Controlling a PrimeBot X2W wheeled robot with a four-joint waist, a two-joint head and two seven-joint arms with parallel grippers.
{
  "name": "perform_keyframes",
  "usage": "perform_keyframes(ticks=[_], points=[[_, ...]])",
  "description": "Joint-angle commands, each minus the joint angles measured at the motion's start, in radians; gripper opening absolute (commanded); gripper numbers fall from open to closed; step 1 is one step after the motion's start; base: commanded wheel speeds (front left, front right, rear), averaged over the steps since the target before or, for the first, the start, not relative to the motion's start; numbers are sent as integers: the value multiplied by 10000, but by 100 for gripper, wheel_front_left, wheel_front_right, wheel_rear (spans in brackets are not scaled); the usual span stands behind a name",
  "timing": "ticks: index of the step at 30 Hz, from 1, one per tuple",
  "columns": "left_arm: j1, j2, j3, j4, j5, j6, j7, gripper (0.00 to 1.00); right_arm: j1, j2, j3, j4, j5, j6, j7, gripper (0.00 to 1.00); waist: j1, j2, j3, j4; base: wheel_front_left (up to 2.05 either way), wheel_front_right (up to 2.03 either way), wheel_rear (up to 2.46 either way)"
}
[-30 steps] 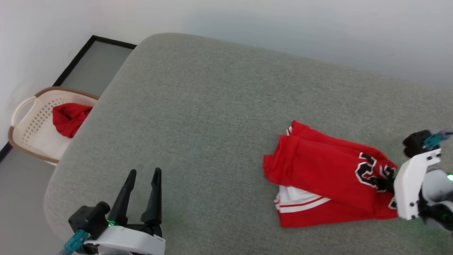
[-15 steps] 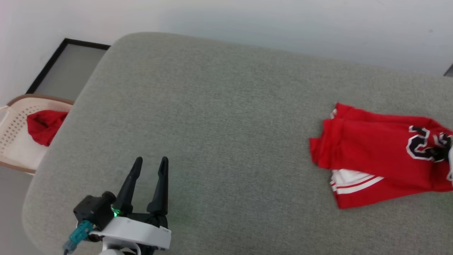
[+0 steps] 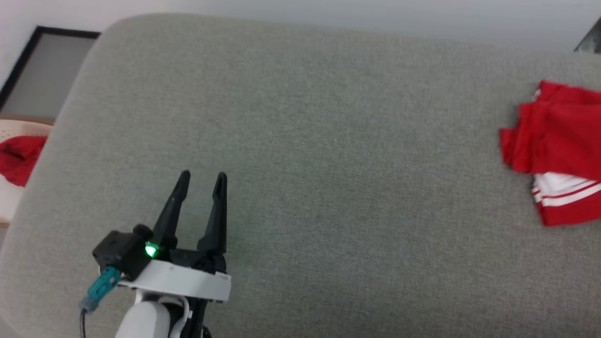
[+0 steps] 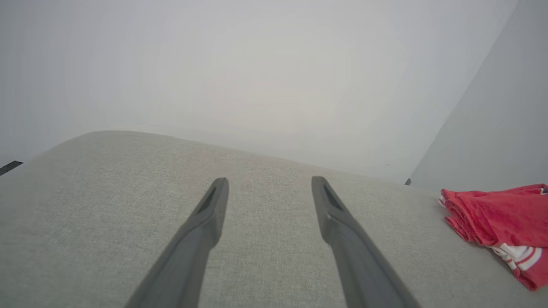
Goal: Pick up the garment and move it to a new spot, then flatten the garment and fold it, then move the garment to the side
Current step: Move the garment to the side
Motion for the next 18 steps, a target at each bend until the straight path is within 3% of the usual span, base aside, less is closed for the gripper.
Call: perform_keyframes(ticks=[1, 18], points=[[-156, -49, 5, -71, 62, -30, 5, 100, -268, -171, 60, 80, -154, -15, -139, 0, 0, -1, 393, -257, 0, 0, 0], [-1072, -189, -314, -357, 279, -30, 5, 100, -2260, -2031, 1391, 902, -2017, -16, -1164, 0, 0, -1, 1692, -434, 0, 0, 0]])
